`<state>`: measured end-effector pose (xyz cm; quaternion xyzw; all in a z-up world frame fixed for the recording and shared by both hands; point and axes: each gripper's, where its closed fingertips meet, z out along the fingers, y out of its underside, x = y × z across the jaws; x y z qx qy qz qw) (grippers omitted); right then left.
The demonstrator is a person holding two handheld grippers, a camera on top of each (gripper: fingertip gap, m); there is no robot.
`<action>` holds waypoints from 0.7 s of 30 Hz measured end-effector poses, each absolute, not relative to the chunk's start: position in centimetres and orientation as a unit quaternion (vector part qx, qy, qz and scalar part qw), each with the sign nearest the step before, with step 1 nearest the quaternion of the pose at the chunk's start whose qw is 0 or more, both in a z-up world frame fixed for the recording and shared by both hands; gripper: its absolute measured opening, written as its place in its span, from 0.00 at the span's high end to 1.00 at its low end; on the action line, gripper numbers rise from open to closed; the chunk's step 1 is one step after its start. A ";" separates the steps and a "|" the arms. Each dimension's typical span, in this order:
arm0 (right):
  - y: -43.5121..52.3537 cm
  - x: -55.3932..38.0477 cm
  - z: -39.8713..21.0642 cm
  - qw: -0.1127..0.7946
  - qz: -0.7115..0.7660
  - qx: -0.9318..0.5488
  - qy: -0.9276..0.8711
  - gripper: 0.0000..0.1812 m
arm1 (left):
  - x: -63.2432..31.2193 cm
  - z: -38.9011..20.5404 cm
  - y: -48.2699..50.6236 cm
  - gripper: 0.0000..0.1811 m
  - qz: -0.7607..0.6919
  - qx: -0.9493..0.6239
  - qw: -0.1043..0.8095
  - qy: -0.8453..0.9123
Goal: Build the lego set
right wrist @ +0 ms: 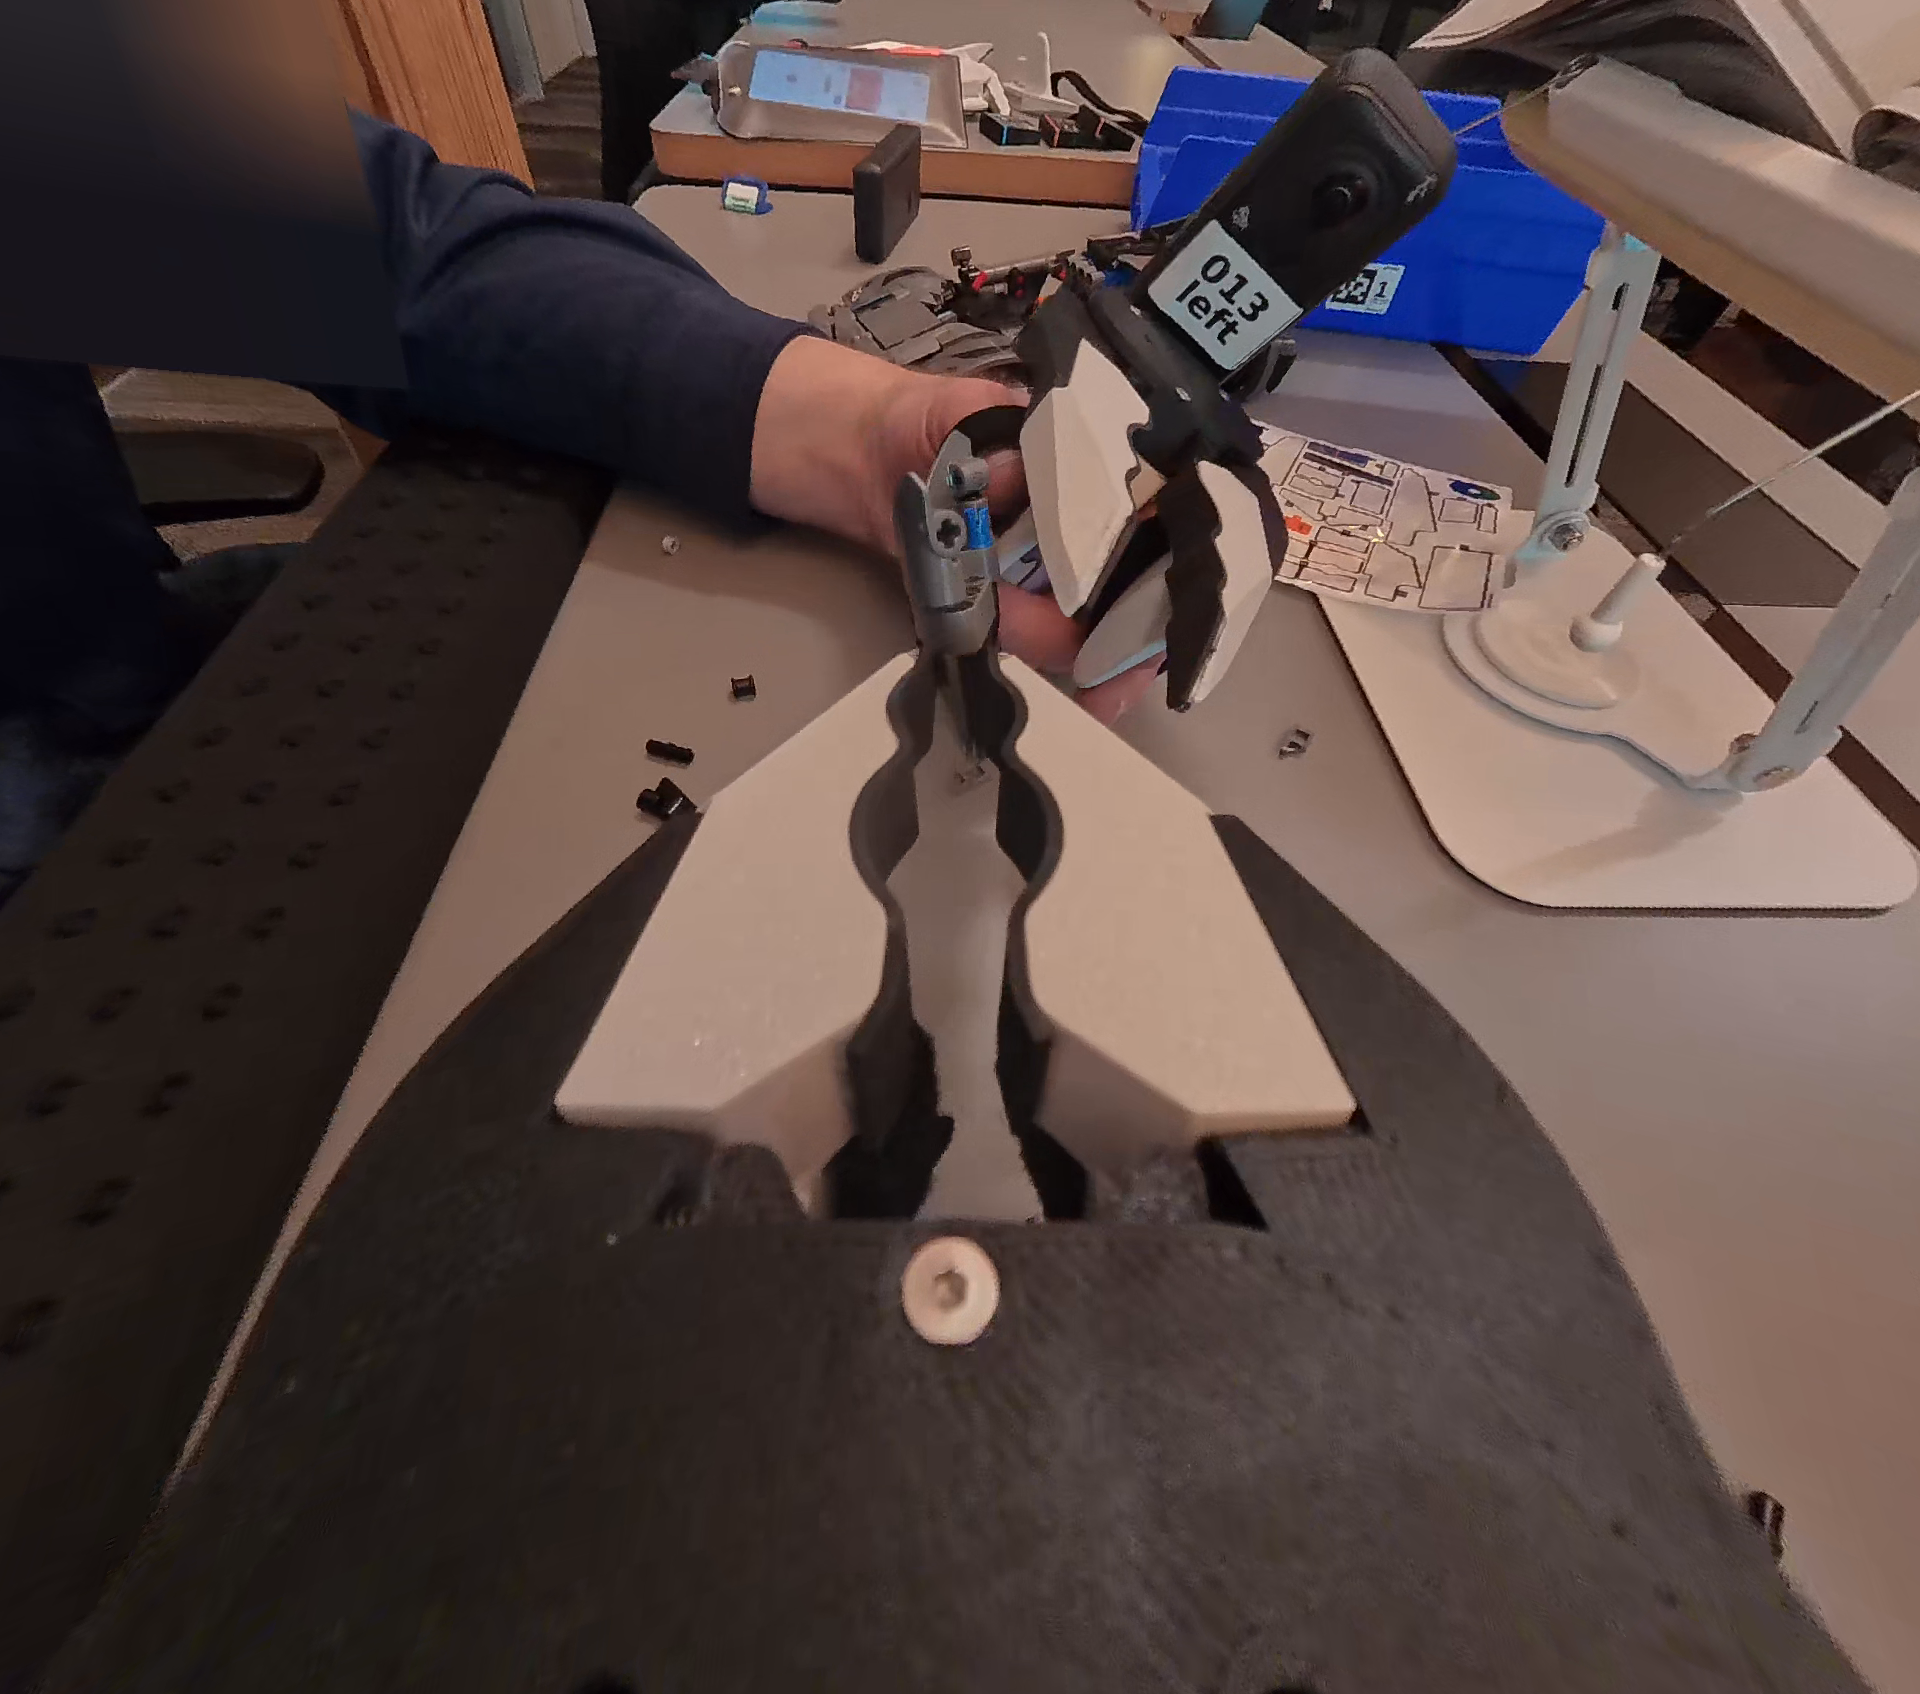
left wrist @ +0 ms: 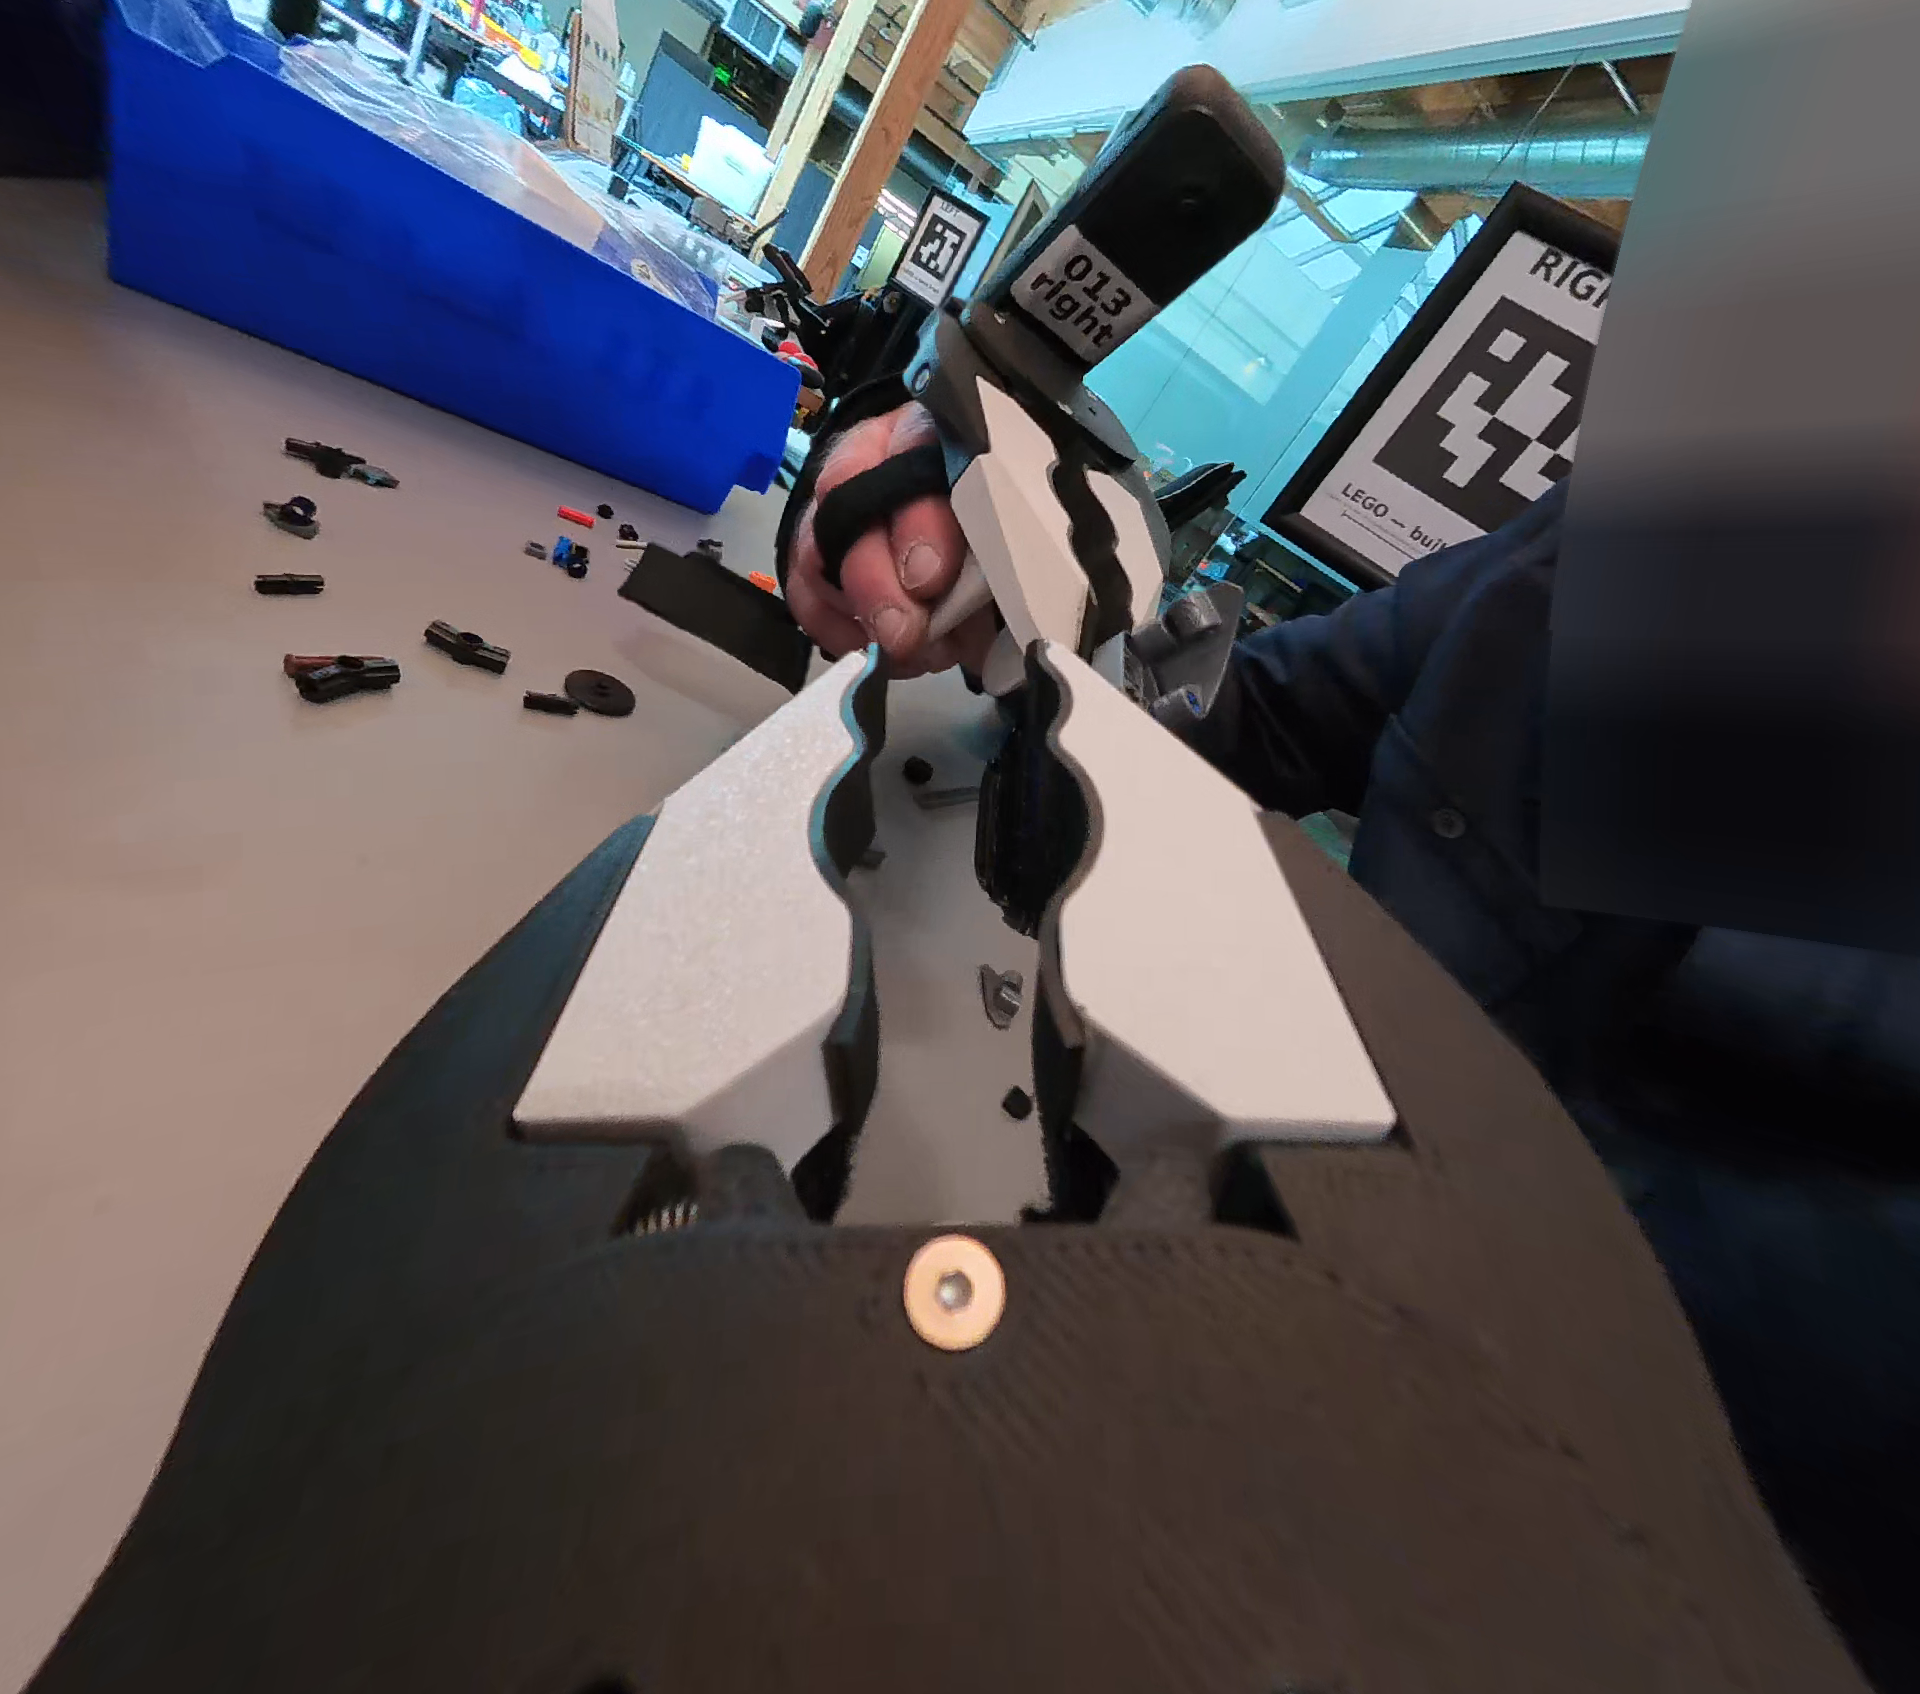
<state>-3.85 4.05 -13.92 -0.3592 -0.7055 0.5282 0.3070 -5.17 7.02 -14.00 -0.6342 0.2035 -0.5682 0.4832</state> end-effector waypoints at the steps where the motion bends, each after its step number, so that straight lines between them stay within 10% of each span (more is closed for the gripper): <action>1: 4.1 -3.8 -13.8 0.305 0.533 -0.360 -0.702 0.97 | -5.2 -14.0 7.1 0.87 -0.566 -0.634 0.487 0.201; 21: 8.9 -3.8 -11.1 0.237 0.667 -0.452 -0.543 0.97 | -5.7 -12.1 7.4 0.90 -0.467 -0.627 0.576 0.240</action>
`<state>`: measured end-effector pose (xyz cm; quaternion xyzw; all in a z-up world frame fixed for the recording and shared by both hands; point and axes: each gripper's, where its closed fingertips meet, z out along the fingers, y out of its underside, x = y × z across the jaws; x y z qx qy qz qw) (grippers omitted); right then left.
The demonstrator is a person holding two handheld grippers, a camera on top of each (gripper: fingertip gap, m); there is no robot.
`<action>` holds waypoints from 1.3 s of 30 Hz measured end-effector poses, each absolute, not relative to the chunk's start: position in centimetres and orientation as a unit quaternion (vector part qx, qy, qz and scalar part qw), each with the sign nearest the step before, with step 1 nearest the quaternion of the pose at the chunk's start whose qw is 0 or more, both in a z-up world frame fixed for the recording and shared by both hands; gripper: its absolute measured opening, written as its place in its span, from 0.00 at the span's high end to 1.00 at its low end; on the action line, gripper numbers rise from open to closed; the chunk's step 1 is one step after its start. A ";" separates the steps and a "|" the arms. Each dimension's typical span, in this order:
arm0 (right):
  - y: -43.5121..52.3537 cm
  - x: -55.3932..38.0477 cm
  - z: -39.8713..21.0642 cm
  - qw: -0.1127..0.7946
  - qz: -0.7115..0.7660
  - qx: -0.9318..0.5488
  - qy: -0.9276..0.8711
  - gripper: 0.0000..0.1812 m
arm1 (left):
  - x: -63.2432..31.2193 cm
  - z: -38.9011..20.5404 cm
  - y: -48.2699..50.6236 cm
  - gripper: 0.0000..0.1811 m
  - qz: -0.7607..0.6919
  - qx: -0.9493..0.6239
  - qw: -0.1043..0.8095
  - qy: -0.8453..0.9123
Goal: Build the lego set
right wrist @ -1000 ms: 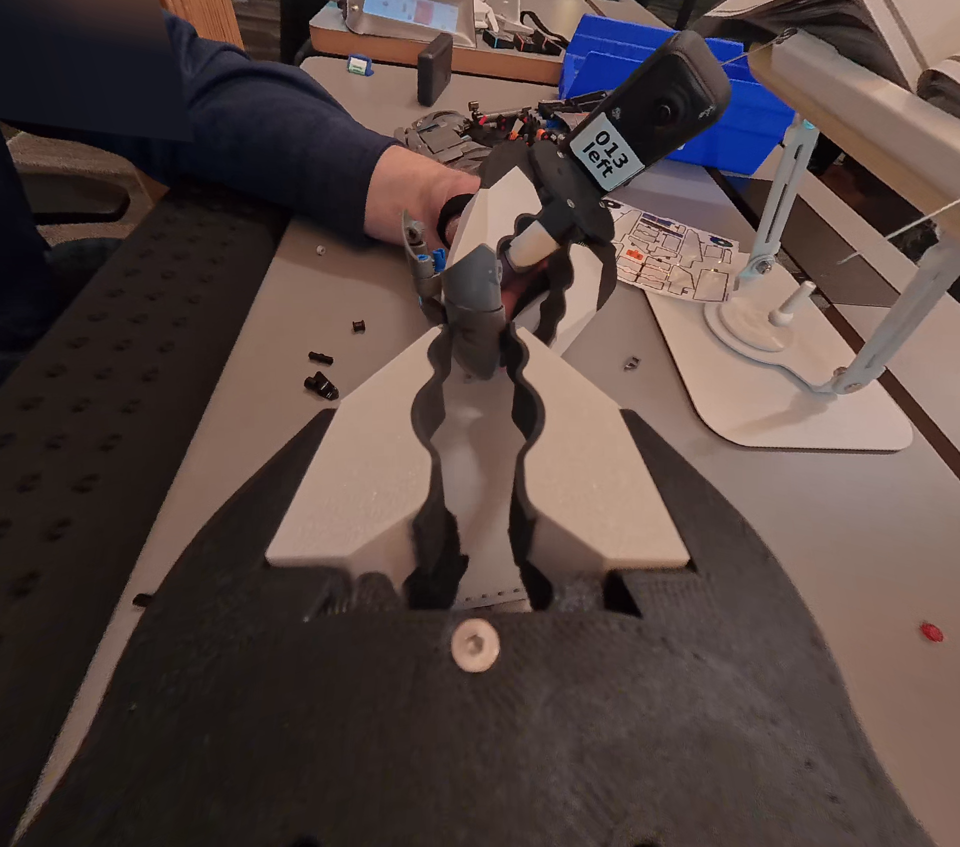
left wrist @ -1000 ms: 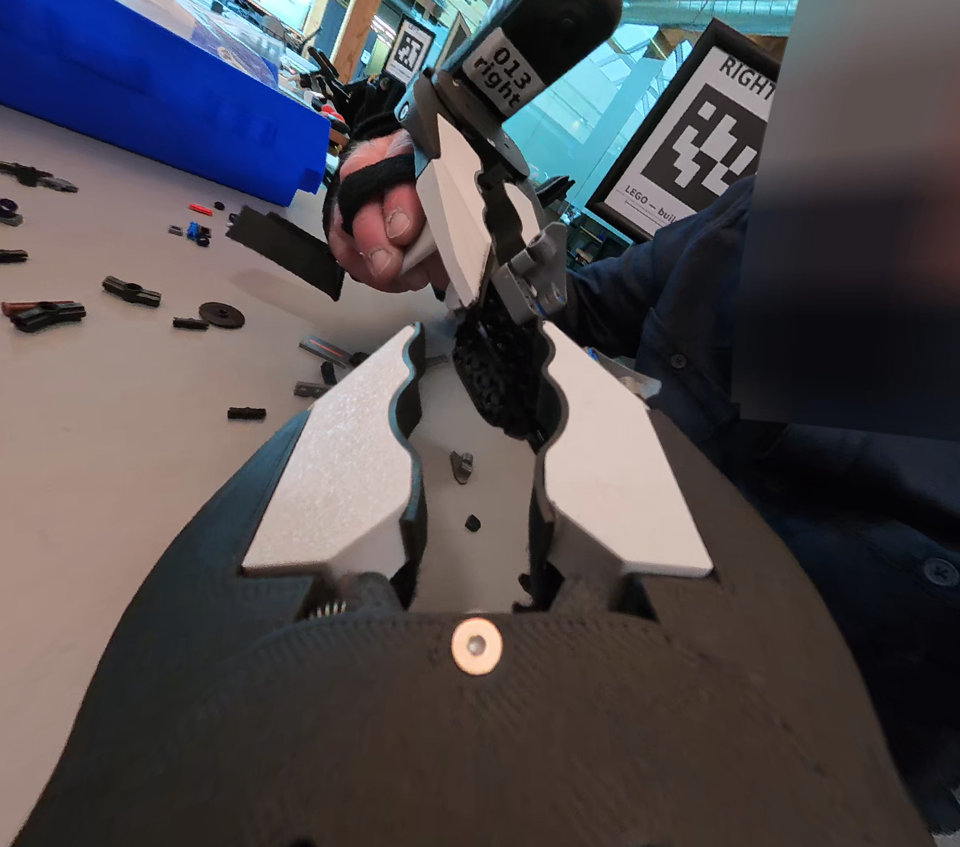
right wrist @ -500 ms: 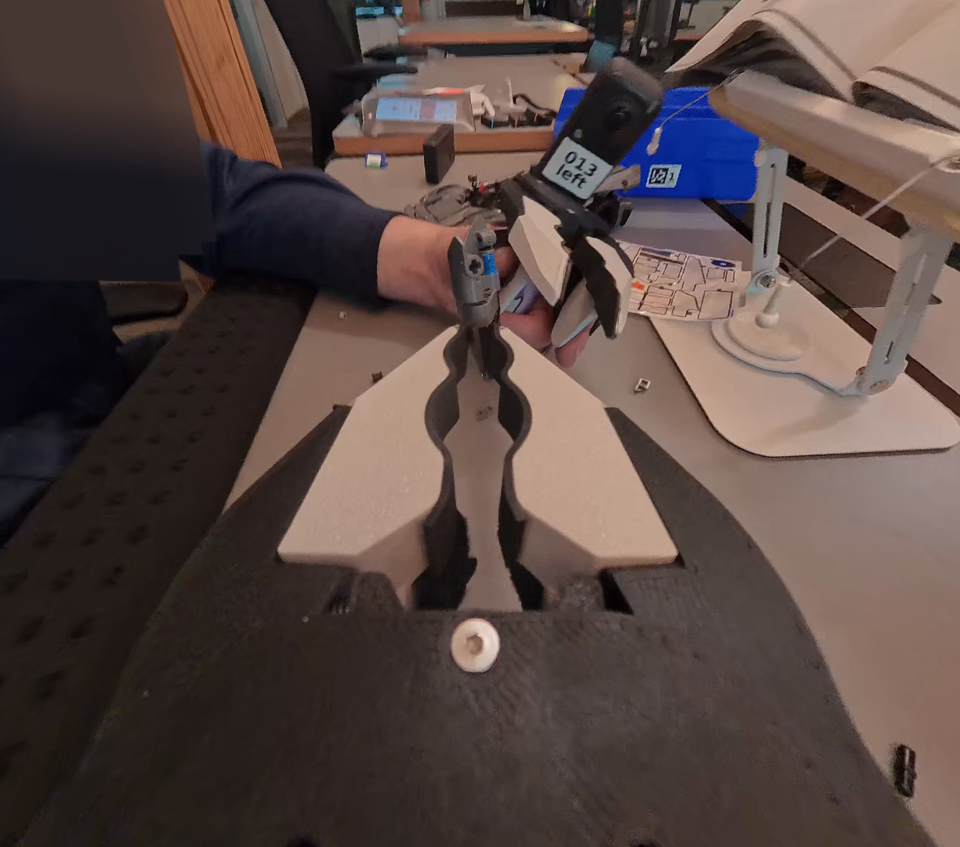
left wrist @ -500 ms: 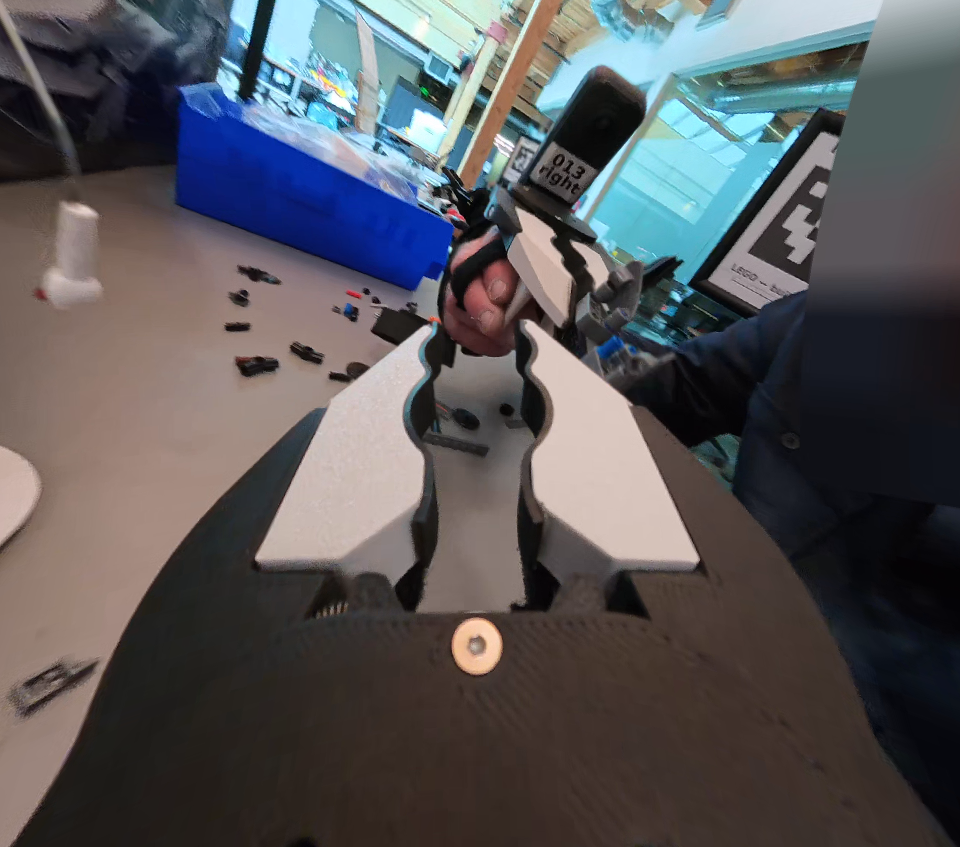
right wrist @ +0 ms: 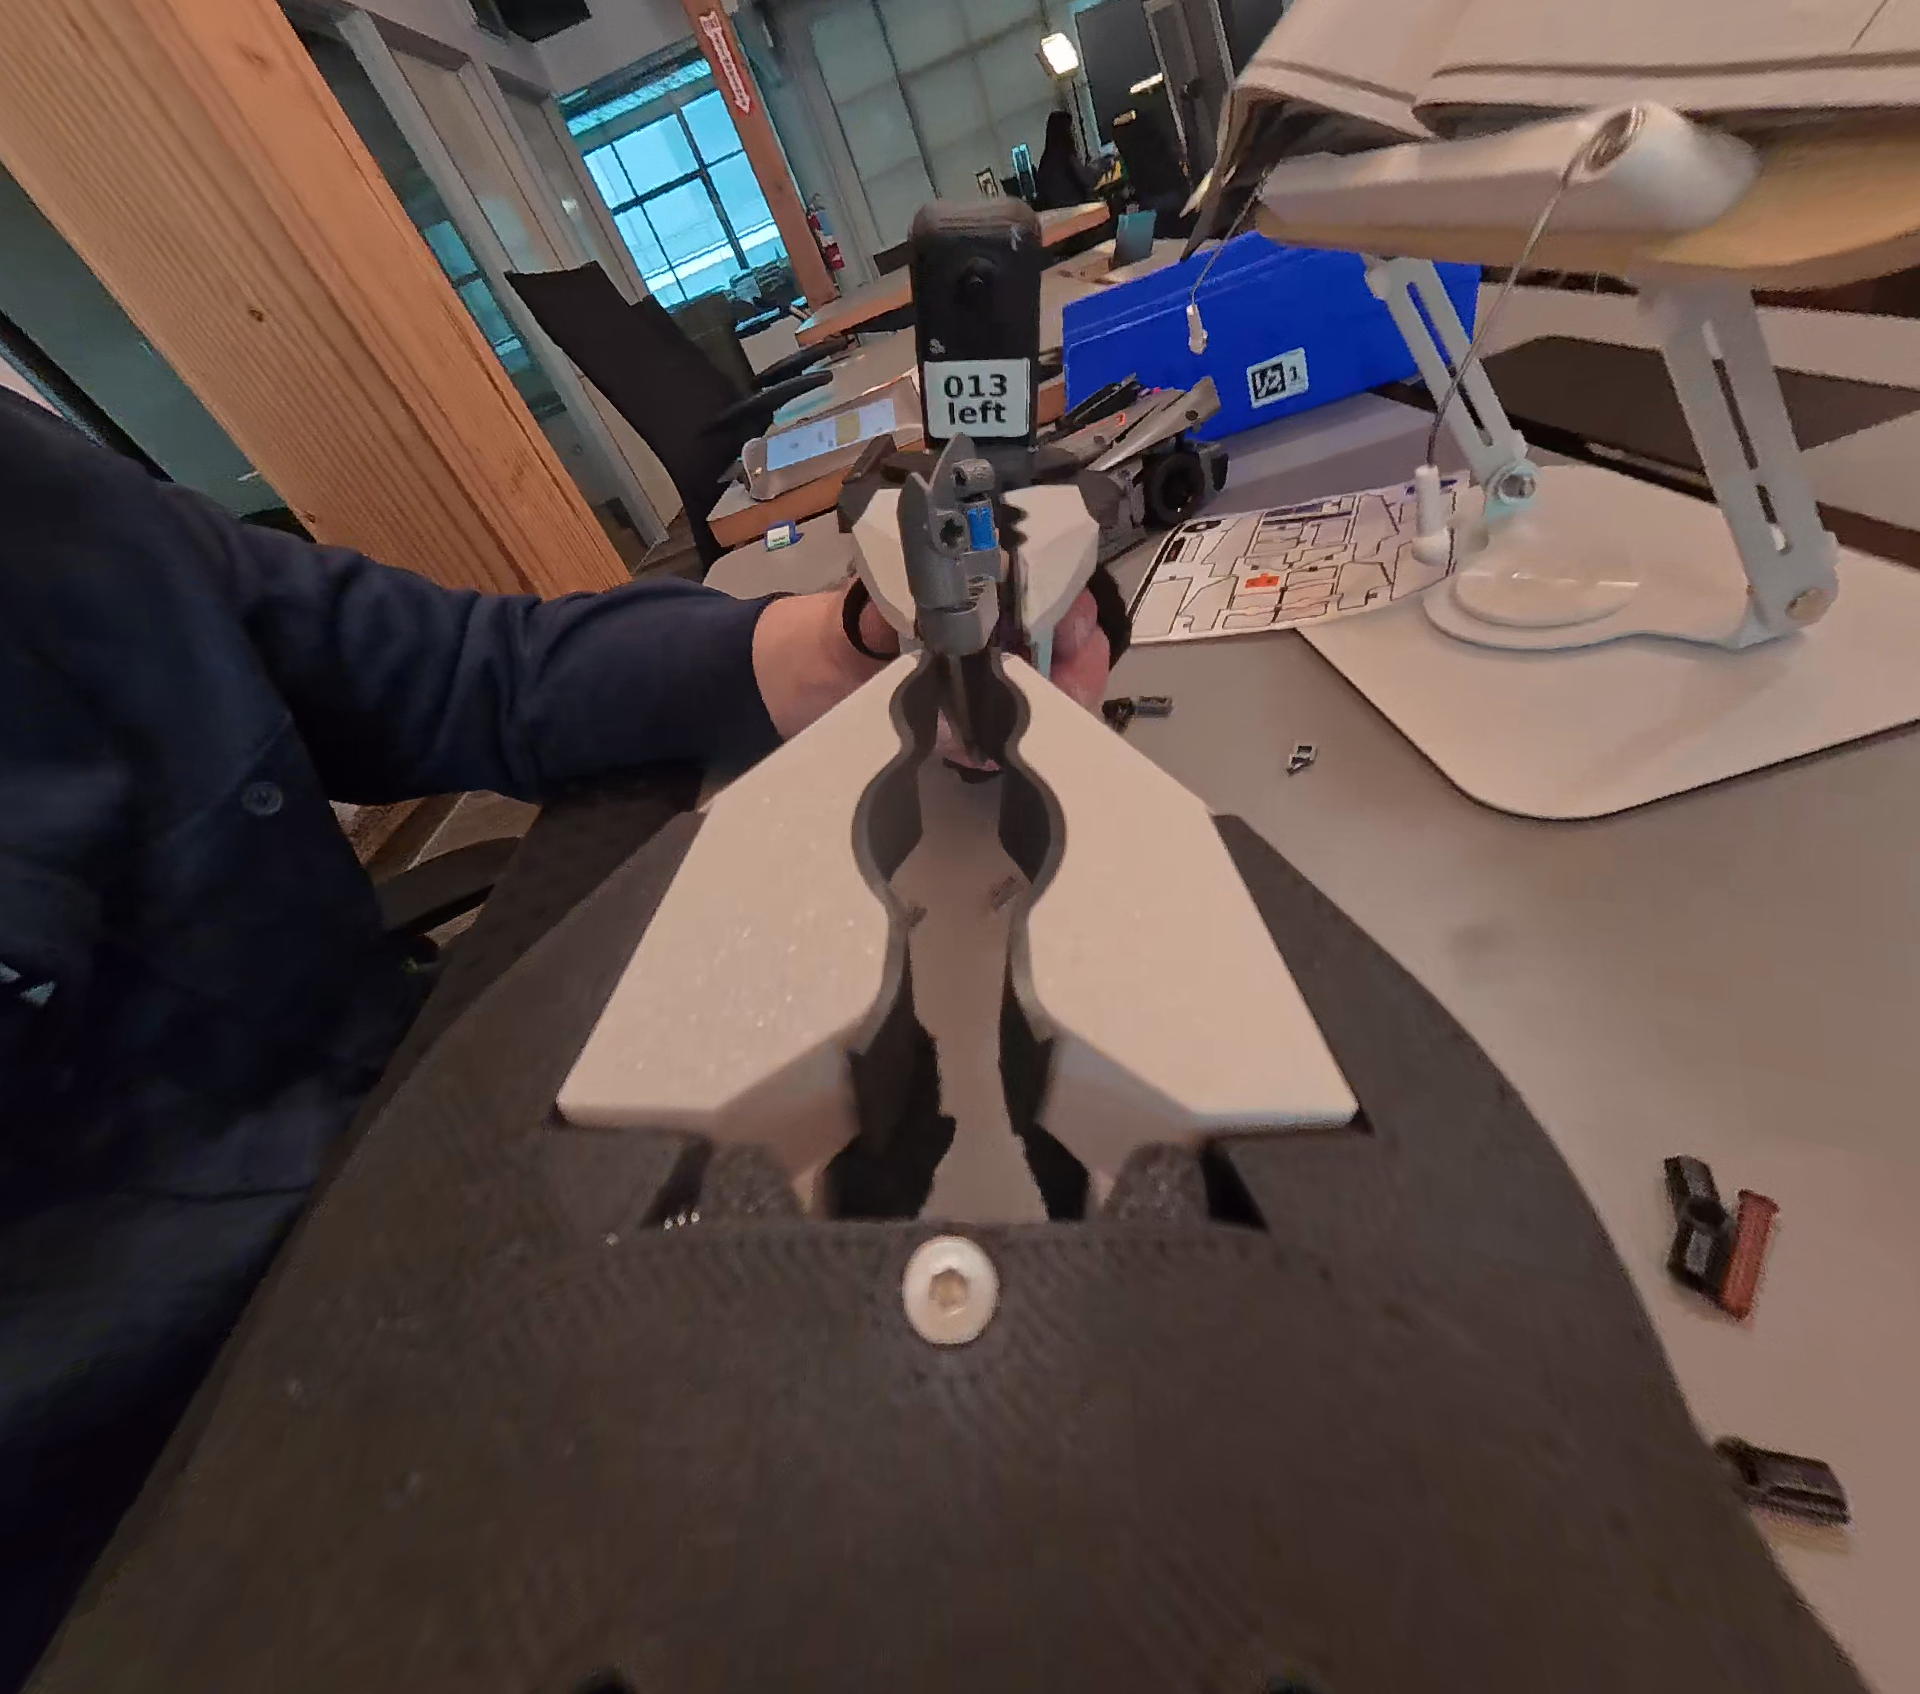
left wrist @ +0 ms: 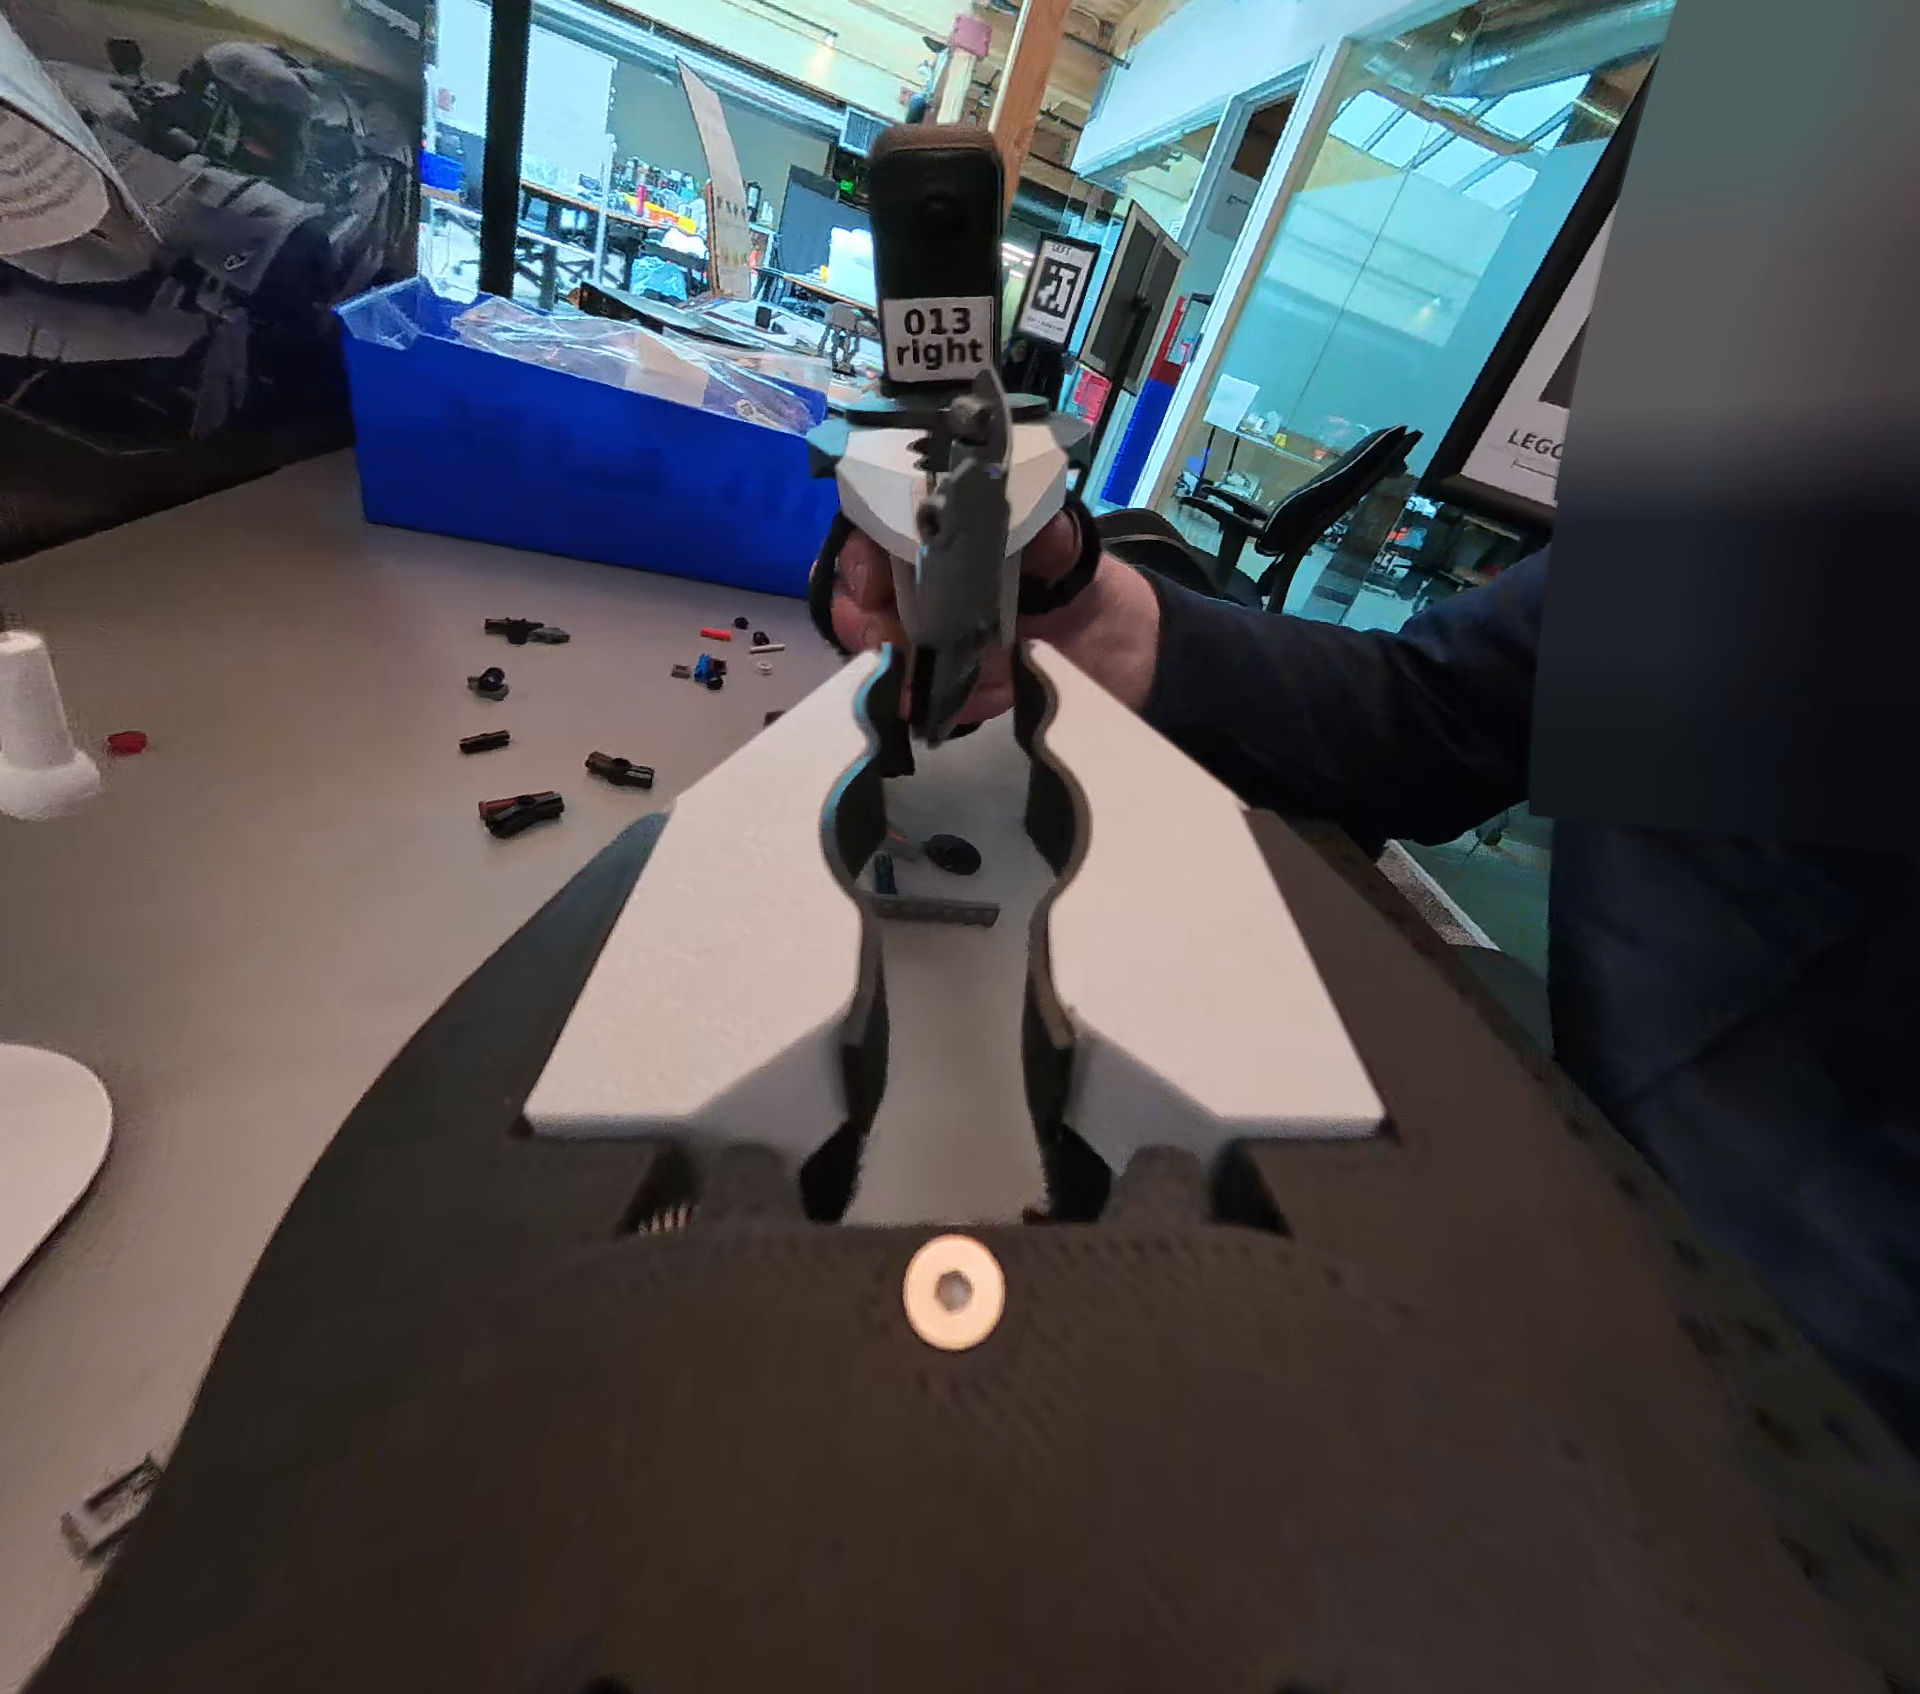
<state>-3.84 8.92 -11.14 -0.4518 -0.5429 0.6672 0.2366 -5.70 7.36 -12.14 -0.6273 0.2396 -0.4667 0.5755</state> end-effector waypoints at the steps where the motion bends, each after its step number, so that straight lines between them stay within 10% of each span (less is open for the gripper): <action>1: 8.9 -3.9 -11.3 0.233 0.668 -0.454 -0.542 0.97 | -5.6 -12.3 7.5 0.93 -0.463 -0.631 0.575 0.239; 12: 9.2 -4.9 -12.5 0.306 0.592 -0.466 -0.582 0.86 | -6.2 -11.3 7.7 0.95 -0.504 -0.620 0.569 0.196; 22: 11.4 -5.7 -12.4 0.606 0.190 -0.356 -0.686 0.57 | -7.4 -12.4 9.2 0.95 -0.511 -0.652 0.545 0.130; 39: 11.0 -6.6 -15.0 0.595 0.049 -0.300 -0.744 0.70 | -6.3 -13.8 9.5 0.95 -0.482 -0.693 0.517 0.138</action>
